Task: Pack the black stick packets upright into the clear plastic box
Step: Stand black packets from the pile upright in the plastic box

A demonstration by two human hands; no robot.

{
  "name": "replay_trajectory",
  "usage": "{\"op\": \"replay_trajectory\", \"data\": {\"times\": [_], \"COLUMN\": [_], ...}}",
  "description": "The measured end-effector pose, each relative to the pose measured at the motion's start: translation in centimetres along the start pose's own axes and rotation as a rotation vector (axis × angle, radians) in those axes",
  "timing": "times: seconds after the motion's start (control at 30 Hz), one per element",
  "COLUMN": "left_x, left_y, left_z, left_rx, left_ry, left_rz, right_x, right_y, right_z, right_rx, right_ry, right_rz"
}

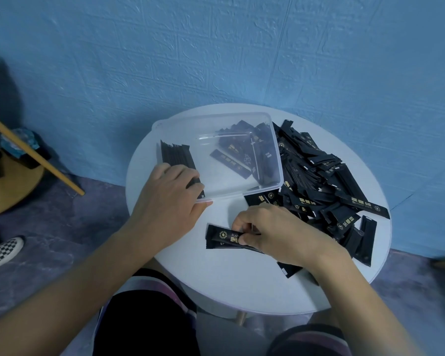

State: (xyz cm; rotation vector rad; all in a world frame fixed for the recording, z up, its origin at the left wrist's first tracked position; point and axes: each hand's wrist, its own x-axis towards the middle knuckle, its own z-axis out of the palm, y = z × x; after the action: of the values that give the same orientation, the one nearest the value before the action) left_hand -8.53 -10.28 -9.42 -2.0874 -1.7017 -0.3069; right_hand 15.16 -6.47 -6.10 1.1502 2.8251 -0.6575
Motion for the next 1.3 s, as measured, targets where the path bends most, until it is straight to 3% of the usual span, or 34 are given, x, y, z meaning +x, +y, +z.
{"op": "replay_trajectory", "data": {"times": [0.2, 0.33, 0.47, 0.63, 0.83, 0.97, 1.3], "left_x": [0.1, -0.1, -0.2, -0.6, -0.9, -1.1, -1.2], "left_y": [0.0, 0.0, 0.4, 1.2, 1.8, 2.1, 2.1], "left_z": [-0.1, -0.2, -0.1, 0.1, 0.0, 0.0, 0.4], "left_rx": [0.004, -0.001, 0.03, 0.056, 0.051, 0.031, 0.011], "left_ry": [-0.034, -0.038, -0.022, 0.011, 0.05, 0.083, 0.119], "left_rz": [-0.007, -0.012, -0.012, -0.04, -0.074, -0.08, -0.065], "right_x": [-0.1, -0.7, 0.2, 5.1, 9.6, 10.1, 10.5], "right_y": [0.1, 0.4, -0.5, -2.4, -3.4, -3.2, -2.3], "right_z": [0.0, -1.9, -3.8, -3.7, -2.2, -1.7, -1.4], "right_rx": [0.054, 0.27, 0.587, 0.515, 0.218, 0.373, 0.532], "right_ry": [0.002, 0.125, 0.353, 0.661, 0.48, 0.267, 0.269], "right_rz": [-0.034, -0.041, -0.06, 0.029, 0.191, 0.197, 0.175]}}
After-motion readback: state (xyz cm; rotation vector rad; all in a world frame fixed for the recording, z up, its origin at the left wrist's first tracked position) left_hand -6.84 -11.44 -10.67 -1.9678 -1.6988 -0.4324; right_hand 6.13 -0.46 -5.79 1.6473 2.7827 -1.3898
